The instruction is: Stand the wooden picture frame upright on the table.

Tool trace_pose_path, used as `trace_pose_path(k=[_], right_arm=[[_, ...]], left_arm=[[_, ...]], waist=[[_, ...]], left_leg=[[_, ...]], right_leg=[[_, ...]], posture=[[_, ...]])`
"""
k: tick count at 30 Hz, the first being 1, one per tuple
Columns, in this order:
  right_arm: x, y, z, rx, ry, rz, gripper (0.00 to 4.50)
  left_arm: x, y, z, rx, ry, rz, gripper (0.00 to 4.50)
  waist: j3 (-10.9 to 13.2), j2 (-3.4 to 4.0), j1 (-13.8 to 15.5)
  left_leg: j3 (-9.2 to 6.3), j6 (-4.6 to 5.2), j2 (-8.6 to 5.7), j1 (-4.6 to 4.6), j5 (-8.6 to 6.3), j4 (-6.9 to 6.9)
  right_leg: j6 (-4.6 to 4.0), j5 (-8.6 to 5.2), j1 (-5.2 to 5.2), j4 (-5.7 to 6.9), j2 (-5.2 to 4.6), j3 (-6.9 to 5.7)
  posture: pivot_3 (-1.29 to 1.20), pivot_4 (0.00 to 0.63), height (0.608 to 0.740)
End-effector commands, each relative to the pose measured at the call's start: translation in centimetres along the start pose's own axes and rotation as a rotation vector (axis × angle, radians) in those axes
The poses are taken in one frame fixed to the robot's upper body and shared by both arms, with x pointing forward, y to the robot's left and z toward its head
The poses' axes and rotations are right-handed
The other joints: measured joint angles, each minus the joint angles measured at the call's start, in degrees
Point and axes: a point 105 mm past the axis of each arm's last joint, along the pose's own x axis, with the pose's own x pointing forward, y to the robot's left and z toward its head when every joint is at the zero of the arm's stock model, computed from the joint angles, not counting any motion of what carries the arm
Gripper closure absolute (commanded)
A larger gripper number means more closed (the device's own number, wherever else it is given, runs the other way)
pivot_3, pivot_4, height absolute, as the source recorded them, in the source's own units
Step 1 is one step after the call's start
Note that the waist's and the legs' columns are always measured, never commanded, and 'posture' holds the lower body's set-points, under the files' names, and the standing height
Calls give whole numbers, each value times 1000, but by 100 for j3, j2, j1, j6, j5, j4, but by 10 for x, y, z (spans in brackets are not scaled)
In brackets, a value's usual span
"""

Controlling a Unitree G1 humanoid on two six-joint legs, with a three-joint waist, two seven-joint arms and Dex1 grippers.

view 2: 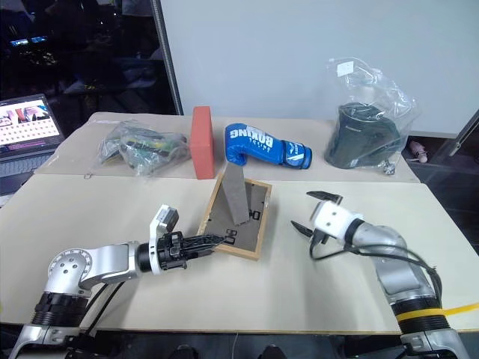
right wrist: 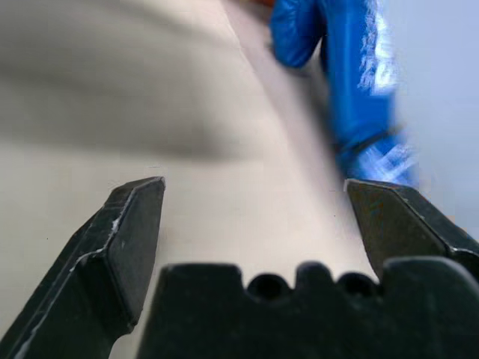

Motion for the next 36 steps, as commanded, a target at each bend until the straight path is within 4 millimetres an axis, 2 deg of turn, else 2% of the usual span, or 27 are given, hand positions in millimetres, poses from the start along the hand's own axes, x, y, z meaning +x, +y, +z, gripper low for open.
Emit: trace_pose_path(k=[1, 9, 12, 14, 16, 18, 20, 22, 23, 25, 31, 33, 36], right_arm=[[16, -8, 42, -172, -196, -149, 20], [23, -18, 69, -253, -315, -278, 20], [24, -14, 69, -228, -332, -265, 660], [22, -16, 69, -234, -337, -277, 1404], [22, -18, 71, -245, -347, -289, 2029], [21, -19, 72, -248, -354, -292, 2695], [21, -19, 71, -243, -356, -290, 3120], [20, -19, 70, -239, -357, -290, 3144], [20, -19, 70, -238, -358, -289, 3146], [20, -21, 69, -215, -358, -291, 3153], [26, -29, 62, -18, -329, -261, 3154], [33, -27, 59, 109, -313, -201, 3159], [39, -26, 56, 342, -295, -141, 3163]], left_arm=[[6, -14, 0, 39, 18, -49, 3314], [8, -12, -3, 89, 36, -18, 3314], [7, -12, -2, 89, 28, -18, 3314], [5, -13, -1, 85, 17, -25, 3314], [4, -13, 1, 84, 14, -26, 2304], [2, -13, 0, 91, 19, -25, 1676], [-1, -17, 4, 117, -3, -46, 917], [-5, -19, 8, 142, -28, -50, 124], [-7, -19, 10, 152, -31, -49, 0], [-15, -21, 10, 189, -16, -43, 0], [-58, -26, 28, 355, -66, 65, 0], [-67, -28, 34, 419, -104, 89, 0], [-69, -33, 37, 535, -153, 100, 0]], waist=[[0, 0, -21], [0, 0, 62], [0, 0, 73], [0, 0, 71], [0, 0, 71], [0, 0, 70], [0, 0, 67], [0, 0, 63], [0, 0, 63], [0, 0, 59], [1, 0, -37], [1, 0, -60], [2, -1, -57]], left_leg=[[-1, 0, 0, 0, 0, 0], [-2, -3, -1, -22, -2, 52], [-2, -1, 0, -30, -9, 82], [-2, -4, 0, -40, -12, 98], [-3, -6, -1, -62, -14, 117], [-5, -7, -2, -88, -14, 134], [-6, -7, -4, -116, -14, 152], [-8, -3, -4, -120, -17, 165], [-8, -2, -4, -124, -19, 172], [-8, -4, -4, -129, -22, 184], [-15, -5, -8, -160, -23, 203], [-16, -6, -9, -168, -23, 215], [-18, -6, -10, -184, -27, 238]], right_leg=[[-1, 0, -1, 6, 0, 0], [3, -2, 0, 29, -4, -3], [8, -6, -2, 43, -3, -3], [14, -9, -7, 53, -3, -3], [19, -13, -27, 76, -4, -3], [19, -17, -52, 101, -3, -3], [16, -17, -82, 127, -3, -2], [15, -18, -83, 130, -3, -3], [15, -18, -84, 133, -3, -3], [17, -19, -85, 135, -3, -3], [18, -32, -119, 174, -4, -5], [24, -42, -130, 192, -5, -5], [22, -53, -150, 219, -6, -7]], posture=[[0, 150, 660], [0, 150, 660], [0, 150, 660], [0, 150, 660], [0, 150, 660], [0, 150, 660], [0, 150, 660], [0, 150, 660], [0, 150, 660], [0, 150, 660], [0, 150, 660], [0, 150, 660], [0, 150, 660]])
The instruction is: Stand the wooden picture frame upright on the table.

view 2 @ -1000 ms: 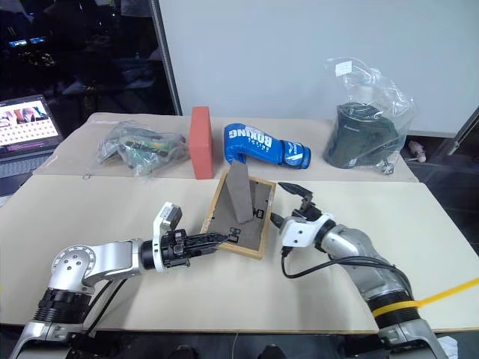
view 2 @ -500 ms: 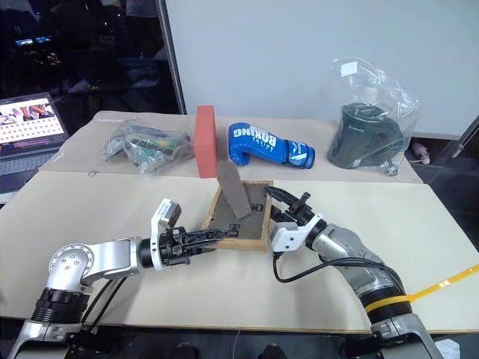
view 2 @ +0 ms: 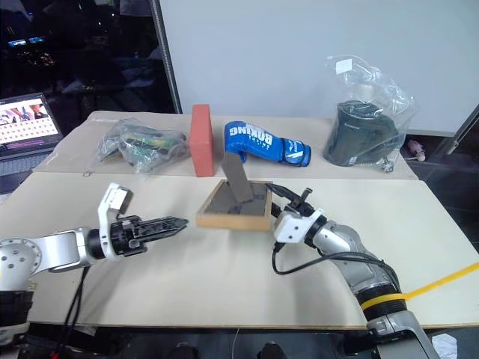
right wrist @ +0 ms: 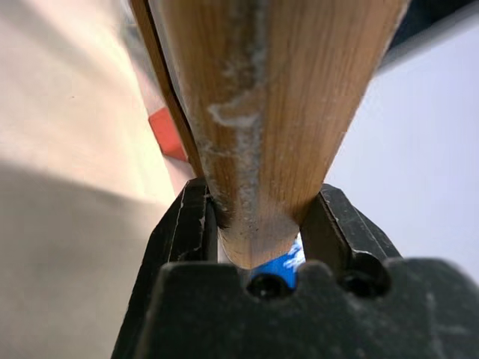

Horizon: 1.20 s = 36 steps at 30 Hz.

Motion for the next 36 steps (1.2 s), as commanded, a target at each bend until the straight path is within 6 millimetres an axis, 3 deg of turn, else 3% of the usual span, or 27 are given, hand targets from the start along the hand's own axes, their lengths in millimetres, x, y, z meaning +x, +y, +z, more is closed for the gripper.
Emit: trace_pose_path(k=[1, 5, 10, 16, 21, 34, 36], right_arm=[[8, -18, 0, 379, 29, -21, 3163], [7, -18, -12, 718, 174, 80, 3170], [-7, -12, -22, 936, 337, 262, 3172], [-38, 13, -16, 1259, 461, 505, 3173], [-59, 40, -6, 1354, 546, 651, 3176], [-59, 56, 1, 1311, 544, 651, 3176], [-59, 52, 4, 1320, 529, 642, 2173]], left_arm=[[-3, -14, 14, 230, -100, 6, 0], [-1, -12, 7, 322, -113, 46, 0], [0, -9, -1, 322, -124, 53, 0], [5, -9, 5, 274, -218, 34, 0], [7, -10, -4, 245, -199, 31, 0], [9, 12, -7, 374, -187, 183, 0], [10, 17, -7, 400, -165, 203, 0]], waist=[[1, -1, 4], [1, 0, 32], [2, 1, 37], [3, 0, 32], [2, 0, 14], [-1, -3, -45], [-1, -3, -49]], left_leg=[[-1, 0, 1, -5, 0, 0], [-2, -1, 0, -21, 1, 4], [0, -1, -1, -23, 1, -1], [-1, -1, -3, -23, 1, -10], [-1, 0, -4, -20, 0, -21], [-1, 0, -4, 3, 1, -31], [-1, 0, -5, 3, 1, -31]], right_leg=[[0, 0, -4, 1, 0, -2], [-33, 19, -18, 7, 0, -2], [-29, 17, -26, 5, 0, -1], [-5, -1, -29, 3, 0, 0], [-4, -2, -29, -3, -2, 1], [-2, -3, -14, -5, -1, 0], [-2, -3, -14, -5, -1, 0]], posture=[[0, 150, 660], [0, 150, 660], [0, 150, 660], [0, 150, 660], [0, 150, 660], [0, 150, 660], [0, 150, 660]])
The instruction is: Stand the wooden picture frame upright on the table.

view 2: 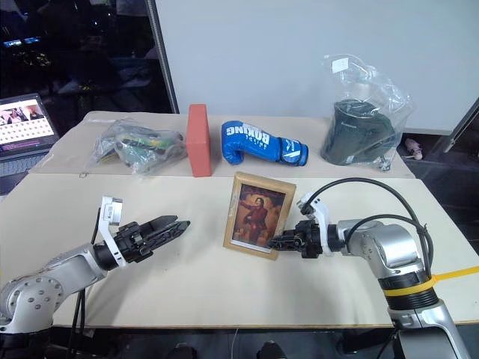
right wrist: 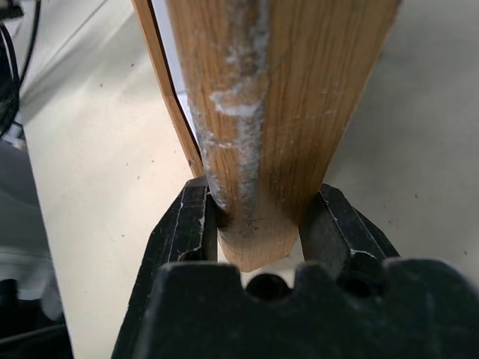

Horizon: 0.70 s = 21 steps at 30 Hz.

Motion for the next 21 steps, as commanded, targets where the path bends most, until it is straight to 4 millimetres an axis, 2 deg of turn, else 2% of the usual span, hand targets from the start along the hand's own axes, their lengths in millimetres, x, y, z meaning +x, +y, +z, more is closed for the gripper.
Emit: trace_pose_path(k=[1, 4, 7, 10, 12, 16, 17, 19, 21], right_arm=[[0, 10, -6, 14, 11, 42, 1966], [-11, 11, -3, -12, -7, 26, 975], [-26, 9, -2, -30, -33, -2, 51], [-48, 9, -8, -47, -48, -24, 51], [-68, 8, -21, -67, -35, -45, 51], [-91, -7, -43, -254, 7, -196, 51], [-94, -10, -43, -283, -9, -230, 51], [-102, -29, -29, -405, -136, -401, 51], [-110, -42, -16, -412, -307, -538, 51]], left_arm=[[3, 4, 1, 100, 24, 13, 0], [7, 12, 0, 171, 51, 44, 0], [9, 39, -13, 221, 161, 151, 0], [11, 48, -14, 340, 181, 173, 0], [10, 52, -15, 385, 175, 192, 0], [5, 51, -17, 461, 164, 171, 0], [5, 52, -17, 485, 165, 173, 0], [6, 56, -14, 572, 146, 205, 0], [7, 60, -8, 698, 89, 242, 0]], waist=[[0, 0, 0], [1, 0, 13], [1, 0, 42], [1, 0, 62], [1, 0, 84], [0, 0, 112], [1, 0, 87], [1, -2, 23], [2, -3, -21]], left_leg=[[0, 0, 0, 0, 0, -1], [0, -1, -3, -7, 1, -1], [0, -2, -5, -7, 2, 0], [0, -2, -7, -3, 2, -1], [0, -2, -8, -7, 1, -11], [0, -1, -9, -8, 1, -20], [0, -1, -9, -6, 1, -20], [1, -2, -9, 5, 2, -18], [-1, -4, -10, 26, 5, -14]], right_leg=[[0, 0, 0, 0, 0, 0], [0, 0, -5, 0, -1, 1], [1, 0, -4, 0, -2, 1], [2, -1, -2, -3, -2, 1], [2, 0, -2, -14, -6, 1], [2, -1, 1, -26, -10, -1], [2, -1, 3, -27, -10, -1], [6, 3, 7, -24, -10, 0], [11, 12, 32, -25, -9, 1]], posture=[[0, 150, 660], [0, 150, 660], [0, 150, 660], [0, 150, 660], [0, 150, 660], [0, 150, 660], [0, 150, 660], [0, 150, 660], [0, 150, 660]])
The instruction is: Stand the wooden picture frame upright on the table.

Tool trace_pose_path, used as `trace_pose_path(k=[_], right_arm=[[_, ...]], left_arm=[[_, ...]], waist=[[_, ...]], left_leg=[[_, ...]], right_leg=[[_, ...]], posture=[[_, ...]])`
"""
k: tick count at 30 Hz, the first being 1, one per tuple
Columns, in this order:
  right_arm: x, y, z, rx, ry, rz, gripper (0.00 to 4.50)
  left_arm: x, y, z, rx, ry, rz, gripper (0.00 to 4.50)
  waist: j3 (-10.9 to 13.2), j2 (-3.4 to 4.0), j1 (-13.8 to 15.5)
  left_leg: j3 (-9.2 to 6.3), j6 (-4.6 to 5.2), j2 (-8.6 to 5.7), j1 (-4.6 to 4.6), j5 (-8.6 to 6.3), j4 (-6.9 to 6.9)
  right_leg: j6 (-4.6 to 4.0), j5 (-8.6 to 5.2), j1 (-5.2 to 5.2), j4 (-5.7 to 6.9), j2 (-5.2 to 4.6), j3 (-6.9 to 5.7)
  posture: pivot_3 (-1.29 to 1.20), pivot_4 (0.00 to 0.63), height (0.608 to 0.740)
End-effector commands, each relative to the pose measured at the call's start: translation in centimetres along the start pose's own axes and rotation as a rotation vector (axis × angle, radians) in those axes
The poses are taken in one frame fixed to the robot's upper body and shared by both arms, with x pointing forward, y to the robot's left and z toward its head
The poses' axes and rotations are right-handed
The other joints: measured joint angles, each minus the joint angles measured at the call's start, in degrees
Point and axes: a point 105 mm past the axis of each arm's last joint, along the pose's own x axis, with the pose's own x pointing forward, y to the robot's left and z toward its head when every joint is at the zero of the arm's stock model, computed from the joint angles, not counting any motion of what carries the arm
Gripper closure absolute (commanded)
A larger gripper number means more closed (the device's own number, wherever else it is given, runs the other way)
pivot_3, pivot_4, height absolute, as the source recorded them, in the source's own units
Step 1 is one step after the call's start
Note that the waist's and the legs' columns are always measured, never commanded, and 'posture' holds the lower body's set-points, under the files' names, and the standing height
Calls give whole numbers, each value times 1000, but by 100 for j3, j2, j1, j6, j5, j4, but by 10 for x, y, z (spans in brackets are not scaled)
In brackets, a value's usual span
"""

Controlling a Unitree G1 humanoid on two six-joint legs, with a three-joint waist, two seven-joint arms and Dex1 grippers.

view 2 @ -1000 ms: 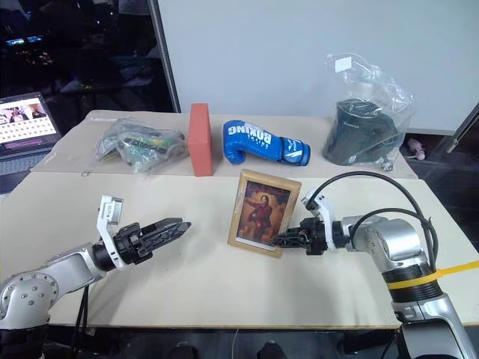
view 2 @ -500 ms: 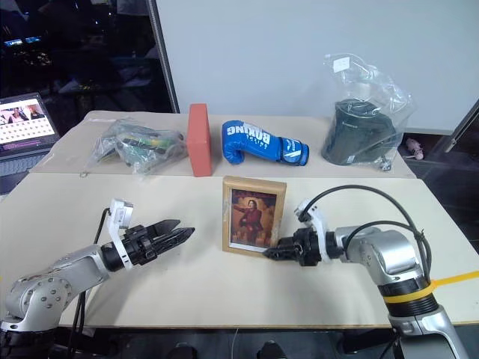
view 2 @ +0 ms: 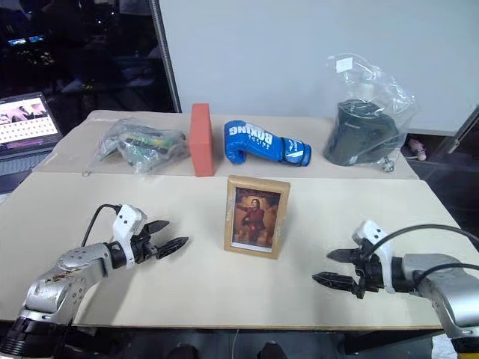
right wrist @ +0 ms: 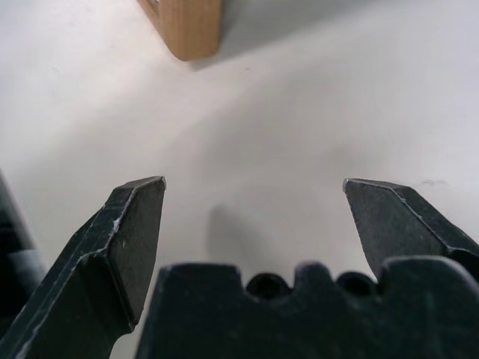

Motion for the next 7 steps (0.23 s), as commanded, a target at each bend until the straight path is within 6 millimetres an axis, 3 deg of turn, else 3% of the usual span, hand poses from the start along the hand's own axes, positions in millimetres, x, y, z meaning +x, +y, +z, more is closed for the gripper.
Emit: trace_pose_path(k=[1, 7], right_arm=[[-11, -35, 28, -88, -238, -283, 51], [7, -18, 24, -11, -298, -307, 51]], left_arm=[[1, 9, 10, 207, -89, 85, 0], [2, 10, 2, 110, -56, 65, 0]], waist=[[1, -1, -36], [1, 0, -63]], left_leg=[[0, 0, -1, 19, 1, 2], [0, -1, -3, 32, 0, 4]], right_leg=[[3, 3, 25, -4, 0, 1], [7, -1, 48, -3, -2, 2]], posture=[[0, 150, 660], [0, 150, 660]])
